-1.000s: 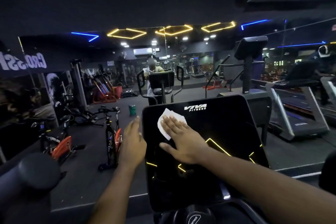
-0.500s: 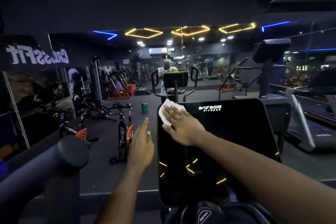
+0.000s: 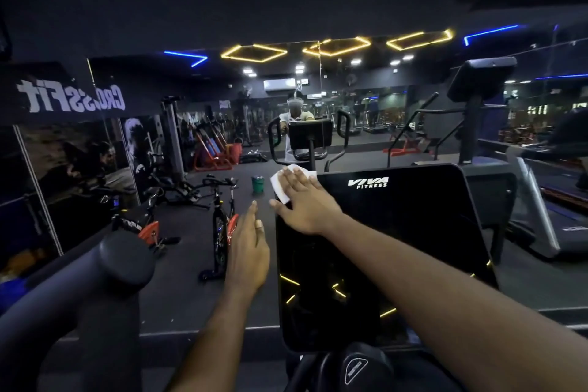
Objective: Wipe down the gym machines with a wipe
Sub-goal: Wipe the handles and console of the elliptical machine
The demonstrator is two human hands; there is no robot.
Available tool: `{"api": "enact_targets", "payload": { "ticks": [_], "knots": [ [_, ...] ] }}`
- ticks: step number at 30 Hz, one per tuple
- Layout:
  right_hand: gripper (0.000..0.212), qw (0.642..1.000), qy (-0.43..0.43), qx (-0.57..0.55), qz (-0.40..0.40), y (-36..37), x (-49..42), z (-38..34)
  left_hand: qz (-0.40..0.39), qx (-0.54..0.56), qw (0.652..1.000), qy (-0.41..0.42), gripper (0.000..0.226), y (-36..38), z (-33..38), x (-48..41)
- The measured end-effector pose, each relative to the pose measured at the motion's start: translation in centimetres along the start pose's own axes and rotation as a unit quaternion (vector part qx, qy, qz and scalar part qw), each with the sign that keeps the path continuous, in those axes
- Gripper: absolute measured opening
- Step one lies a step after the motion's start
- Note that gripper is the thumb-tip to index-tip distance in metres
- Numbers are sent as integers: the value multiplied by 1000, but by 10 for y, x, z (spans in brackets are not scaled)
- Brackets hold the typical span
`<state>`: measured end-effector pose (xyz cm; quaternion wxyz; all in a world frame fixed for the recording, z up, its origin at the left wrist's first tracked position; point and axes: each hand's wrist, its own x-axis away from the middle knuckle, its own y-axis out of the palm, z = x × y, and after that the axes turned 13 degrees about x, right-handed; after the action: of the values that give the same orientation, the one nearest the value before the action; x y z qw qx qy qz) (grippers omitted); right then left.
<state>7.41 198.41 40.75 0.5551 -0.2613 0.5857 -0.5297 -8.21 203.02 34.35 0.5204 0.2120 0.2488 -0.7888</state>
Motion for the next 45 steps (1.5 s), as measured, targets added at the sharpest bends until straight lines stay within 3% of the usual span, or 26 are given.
{"api": "enact_targets", "payload": {
  "ticks": [4,7,13,17,19,21,25,27,31,33,36,39,40,43,45],
  "knots": [
    [69,994,-99,55,1,20,36,-18,14,15,1000,-11,45,2,-3,4],
    [67,991,-117,63,-5,27,64,-1,-4,9,1000,-23,46,-1,-3,9],
    [71,999,44,-1,8,21,47,12,-51,8,997,-53,46,-5,-4,5],
    [70,991,-122,40,-25,39,77,-4,-67,-4,995,-71,47,6,4,-1],
    [66,983,-162,80,-39,40,93,16,-91,-17,993,-75,48,13,9,-2],
    [64,987,-127,96,-37,34,97,41,-123,-29,988,-87,51,17,10,-1],
    [65,994,113,13,-1,12,67,75,-157,-43,981,-101,53,18,9,-3],
    [72,985,165,-48,16,10,54,55,-162,-50,980,-100,53,16,8,-6],
    [73,1000,-4,-8,19,37,93,6,-157,-67,981,-89,53,16,7,-7],
    [69,999,-14,26,27,49,123,21,-167,-58,980,-94,54,16,7,-4],
    [67,987,154,-7,48,48,131,60,-194,-64,974,-102,56,14,8,-3],
    [71,939,324,-110,43,36,103,62,-203,-68,971,-105,58,16,8,-5],
    [75,933,332,-133,48,35,98,53,-204,-76,970,-105,59,17,9,-4],
    [78,974,195,-94,68,55,120,17,-209,-113,967,-94,60,16,11,-5],
    [73,983,161,-57,62,66,145,20,-215,-125,965,-87,61,15,11,-7]
  ]
}}
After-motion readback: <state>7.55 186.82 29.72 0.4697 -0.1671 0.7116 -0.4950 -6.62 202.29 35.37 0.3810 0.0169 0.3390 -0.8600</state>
